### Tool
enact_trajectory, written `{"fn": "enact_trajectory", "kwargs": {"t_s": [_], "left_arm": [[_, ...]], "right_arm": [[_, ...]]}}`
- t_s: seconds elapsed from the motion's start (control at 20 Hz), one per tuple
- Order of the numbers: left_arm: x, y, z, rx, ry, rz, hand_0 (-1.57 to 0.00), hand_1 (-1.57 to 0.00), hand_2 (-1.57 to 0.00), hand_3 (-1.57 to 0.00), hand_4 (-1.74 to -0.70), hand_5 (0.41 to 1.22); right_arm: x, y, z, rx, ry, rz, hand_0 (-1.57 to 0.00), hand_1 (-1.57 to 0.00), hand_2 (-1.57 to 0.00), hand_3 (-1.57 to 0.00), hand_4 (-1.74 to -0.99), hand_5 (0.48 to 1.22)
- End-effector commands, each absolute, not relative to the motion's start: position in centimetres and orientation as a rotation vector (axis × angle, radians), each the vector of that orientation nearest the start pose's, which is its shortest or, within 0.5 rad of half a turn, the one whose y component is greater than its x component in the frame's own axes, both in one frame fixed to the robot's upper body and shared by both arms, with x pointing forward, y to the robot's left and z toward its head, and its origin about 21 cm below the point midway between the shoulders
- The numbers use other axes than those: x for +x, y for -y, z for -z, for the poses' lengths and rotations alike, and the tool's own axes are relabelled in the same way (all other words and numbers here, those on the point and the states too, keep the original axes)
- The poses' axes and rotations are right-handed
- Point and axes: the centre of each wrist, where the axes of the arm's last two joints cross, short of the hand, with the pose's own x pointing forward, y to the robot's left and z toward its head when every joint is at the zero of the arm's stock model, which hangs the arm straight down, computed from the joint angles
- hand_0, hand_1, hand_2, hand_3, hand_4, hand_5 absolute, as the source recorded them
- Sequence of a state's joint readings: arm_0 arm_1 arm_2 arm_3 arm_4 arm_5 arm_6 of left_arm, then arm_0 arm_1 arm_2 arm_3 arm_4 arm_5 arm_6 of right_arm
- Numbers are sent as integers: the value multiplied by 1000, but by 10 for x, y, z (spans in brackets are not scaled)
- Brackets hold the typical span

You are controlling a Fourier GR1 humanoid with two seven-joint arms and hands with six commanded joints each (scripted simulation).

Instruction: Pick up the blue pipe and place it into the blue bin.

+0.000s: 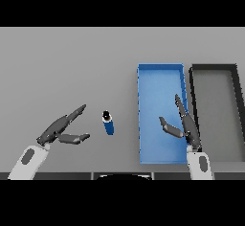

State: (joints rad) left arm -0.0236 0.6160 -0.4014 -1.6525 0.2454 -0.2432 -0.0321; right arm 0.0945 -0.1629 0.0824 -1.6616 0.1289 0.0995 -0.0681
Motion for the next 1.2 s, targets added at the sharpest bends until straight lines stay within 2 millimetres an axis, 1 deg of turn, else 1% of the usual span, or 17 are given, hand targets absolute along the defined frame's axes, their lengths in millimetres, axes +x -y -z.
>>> {"fn": "enact_trajectory", "kwargs": {"t_s": [0.0, 0.05, 0.1, 0.25, 0.35, 0.4, 0.45, 0.55, 0.65, 0.7, 0.8, 0.85, 0.9, 0.95, 1.05, 1.1, 1.15], "left_arm": [[233, -263, -31, -260, 1405, 782, 1, 1, 1, 1, -1204, 508], [230, -256, -27, -273, 1390, 800, 1, 1, 1, 1, -1205, 502], [231, -246, -26, -290, 1384, 813, 1, 1, 1, 1, -1207, 494], [229, -229, -13, -301, 1401, 818, 1, 1, 1, 1, -1207, 479], [232, -220, -4, -289, 1420, 830, 1, 1, 1, 1, -1216, 491], [233, -212, -1, -295, 1428, 820, 1, 1, 1, 1, -1220, 495], [233, -205, 3, -296, 1436, 814, 1, 1, 1, 1, -1225, 499], [243, -191, 5, -297, 1445, 797, 1, 1, 1, 1, -1226, 502], [243, -185, 11, -328, 1462, 787, 1, 1, 1, 1, -1220, 502], [246, -178, 13, -328, 1459, 786, 1, 1, 1, 1, -1212, 499], [250, -167, 17, -303, 1466, 813, 1, 1, 1, 1, -1177, 492], [253, -168, 19, -291, 1463, 819, 1, 1, 1, 1, -1162, 490], [255, -165, 21, -292, 1462, 818, 1, 1, 1, 1, -1160, 491], [256, -160, 23, -325, 1459, 803, 1, 1, 1, 1, -1175, 500], [258, -151, 26, -381, 1450, 767, 1, 1, -24, -17, -1215, 536], [258, -149, 27, -404, 1460, 752, 1, 1, -79, -69, -1240, 566], [257, -146, 28, -412, 1462, 737, -3, -89, -208, -197, -1275, 607]], "right_arm": [[224, 252, -9, -79, 1629, -351, 1, 1, 1, 1, -1279, 638], [224, 251, -9, -85, 1630, -354, 1, 1, 1, 1, -1283, 642], [223, 252, -11, -83, 1629, -352, 1, 1, 1, 1, -1290, 646], [221, 253, -10, -102, 1619, -354, 1, 1, 1, 1, -1294, 653], [218, 254, -9, -88, 1609, -341, 1, 1, 1, 1, -1300, 652], [220, 253, -7, -87, 1599, -338, 1, 1, 1, 1, -1305, 652], [220, 252, -10, -81, 1612, -333, 1, 1, 1, 1, -1306, 651], [219, 252, -8, -87, 1609, -335, 1, 1, 1, 1, -1314, 653], [216, 257, -8, -89, 1607, -332, 1, 1, 1, 1, -1320, 655], [218, 259, -10, -106, 1604, -340, 1, 1, 1, 1, -1318, 657], [218, 256, -10, -97, 1598, -338, 1, 1, 1, 1, -1324, 662], [215, 260, -9, -93, 1592, -334, 1, 1, 1, 1, -1326, 665], [215, 259, -9, -93, 1593, -337, 1, 1, 1, 1, -1323, 665], [212, 261, -8, -99, 1589, -338, 1, 1, 1, 1, -1319, 665], [214, 256, -9, -96, 1593, -336, 1, 1, 1, 1, -1321, 664], [215, 258, -10, -97, 1601, -337, 1, 1, 1, 1, -1322, 664], [214, 256, -10, -101, 1599, -338, 1, 1, 1, 1, -1320, 664]]}}
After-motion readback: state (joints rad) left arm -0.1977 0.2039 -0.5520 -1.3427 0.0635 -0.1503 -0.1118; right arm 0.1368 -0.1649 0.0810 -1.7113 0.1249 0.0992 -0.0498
